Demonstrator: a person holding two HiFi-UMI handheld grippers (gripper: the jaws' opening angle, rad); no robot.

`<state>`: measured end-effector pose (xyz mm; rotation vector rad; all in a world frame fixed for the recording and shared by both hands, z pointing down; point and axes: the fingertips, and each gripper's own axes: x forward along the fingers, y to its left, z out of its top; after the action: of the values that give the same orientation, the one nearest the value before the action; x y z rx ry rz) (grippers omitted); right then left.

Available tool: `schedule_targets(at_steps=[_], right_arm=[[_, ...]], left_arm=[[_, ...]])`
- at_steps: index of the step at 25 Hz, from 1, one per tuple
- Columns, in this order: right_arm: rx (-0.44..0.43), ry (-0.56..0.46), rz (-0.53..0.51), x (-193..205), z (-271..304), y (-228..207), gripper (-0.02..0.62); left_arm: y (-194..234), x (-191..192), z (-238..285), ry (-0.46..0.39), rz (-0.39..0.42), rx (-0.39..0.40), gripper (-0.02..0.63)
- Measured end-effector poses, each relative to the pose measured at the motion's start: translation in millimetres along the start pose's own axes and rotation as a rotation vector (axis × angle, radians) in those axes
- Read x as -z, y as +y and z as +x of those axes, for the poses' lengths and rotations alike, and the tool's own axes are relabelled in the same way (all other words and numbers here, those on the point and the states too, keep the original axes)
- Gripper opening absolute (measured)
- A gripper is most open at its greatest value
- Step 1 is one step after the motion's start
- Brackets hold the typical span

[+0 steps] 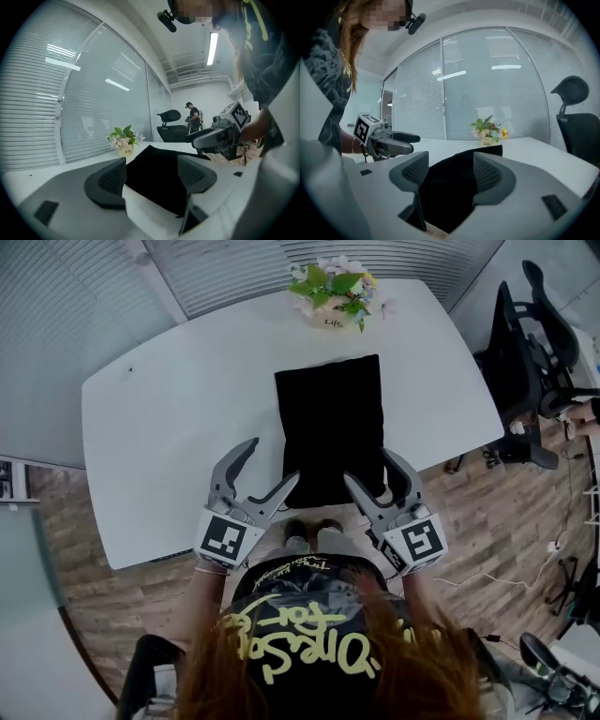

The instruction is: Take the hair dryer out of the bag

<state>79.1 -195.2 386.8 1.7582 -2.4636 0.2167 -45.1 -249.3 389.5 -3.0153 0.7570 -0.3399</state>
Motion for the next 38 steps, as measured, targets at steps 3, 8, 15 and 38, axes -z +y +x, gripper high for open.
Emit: schedule_targets(at_steps=[3, 8, 15, 38], right_arm=[[-0.088, 0.04, -0.04, 5, -2, 7, 0.282], [-0.373, 0.193, -0.253, 36, -10, 38, 0.282], [-0.453, 0.384, -0.511, 82, -18, 44, 0.282], [-0.485, 0.23, -0.757, 58, -24, 14, 0.034]], left_arm=[[-19, 6, 6, 0.039, 0.027, 0.066, 0.332], [-54, 29, 12, 0.12, 0.122, 0.188, 0.308], [-85, 68, 11, 0.268, 0.279, 0.243, 0.327], [-77, 50, 22, 0.299, 0.415, 0.05, 0.071]])
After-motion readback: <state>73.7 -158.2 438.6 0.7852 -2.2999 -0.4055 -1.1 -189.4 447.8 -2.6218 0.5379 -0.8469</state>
